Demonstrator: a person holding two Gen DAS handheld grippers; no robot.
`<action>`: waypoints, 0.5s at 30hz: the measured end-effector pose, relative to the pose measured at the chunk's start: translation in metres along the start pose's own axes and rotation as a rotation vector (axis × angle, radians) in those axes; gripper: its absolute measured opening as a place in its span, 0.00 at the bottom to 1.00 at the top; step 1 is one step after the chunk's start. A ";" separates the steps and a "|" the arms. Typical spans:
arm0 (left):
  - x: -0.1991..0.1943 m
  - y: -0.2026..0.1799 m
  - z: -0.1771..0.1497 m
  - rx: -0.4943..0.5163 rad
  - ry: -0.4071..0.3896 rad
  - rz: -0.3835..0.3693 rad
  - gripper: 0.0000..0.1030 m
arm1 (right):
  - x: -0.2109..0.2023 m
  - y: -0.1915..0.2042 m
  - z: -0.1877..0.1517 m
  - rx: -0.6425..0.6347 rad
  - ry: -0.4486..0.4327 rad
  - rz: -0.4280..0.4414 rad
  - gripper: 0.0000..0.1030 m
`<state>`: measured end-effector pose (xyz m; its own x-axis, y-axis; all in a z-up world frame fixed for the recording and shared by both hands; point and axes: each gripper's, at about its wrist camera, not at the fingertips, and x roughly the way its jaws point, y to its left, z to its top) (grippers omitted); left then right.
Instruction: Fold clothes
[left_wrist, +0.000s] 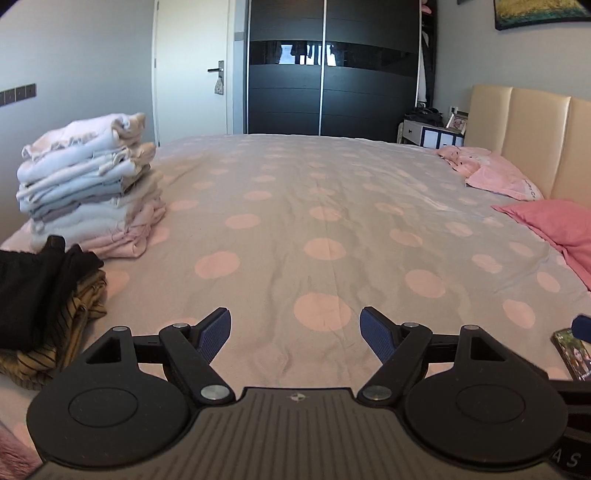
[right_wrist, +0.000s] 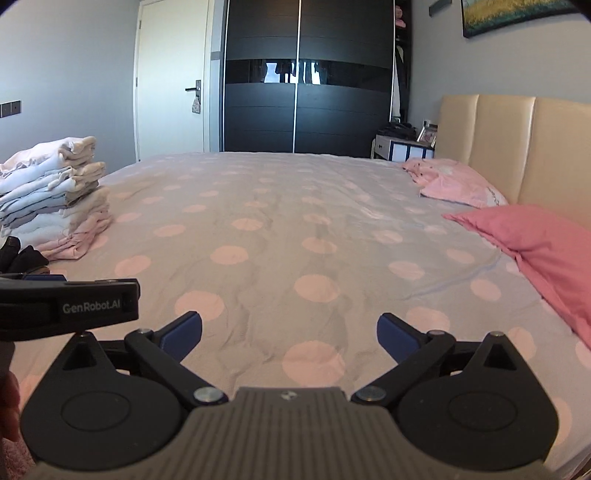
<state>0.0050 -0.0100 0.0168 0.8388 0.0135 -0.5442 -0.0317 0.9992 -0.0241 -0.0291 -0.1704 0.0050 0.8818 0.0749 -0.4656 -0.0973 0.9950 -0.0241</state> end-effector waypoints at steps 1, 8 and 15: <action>0.004 0.000 -0.002 -0.003 -0.008 0.006 0.74 | 0.004 0.001 -0.002 0.007 0.002 0.003 0.99; 0.036 0.005 -0.007 -0.014 0.004 0.073 0.74 | 0.034 -0.001 -0.010 0.031 -0.001 -0.020 0.99; 0.057 0.003 -0.011 0.010 0.017 0.101 0.74 | 0.050 -0.013 -0.011 0.044 -0.050 -0.080 0.99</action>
<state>0.0467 -0.0071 -0.0230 0.8221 0.1140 -0.5578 -0.1104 0.9931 0.0403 0.0113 -0.1806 -0.0282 0.9081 -0.0024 -0.4188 -0.0067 0.9998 -0.0202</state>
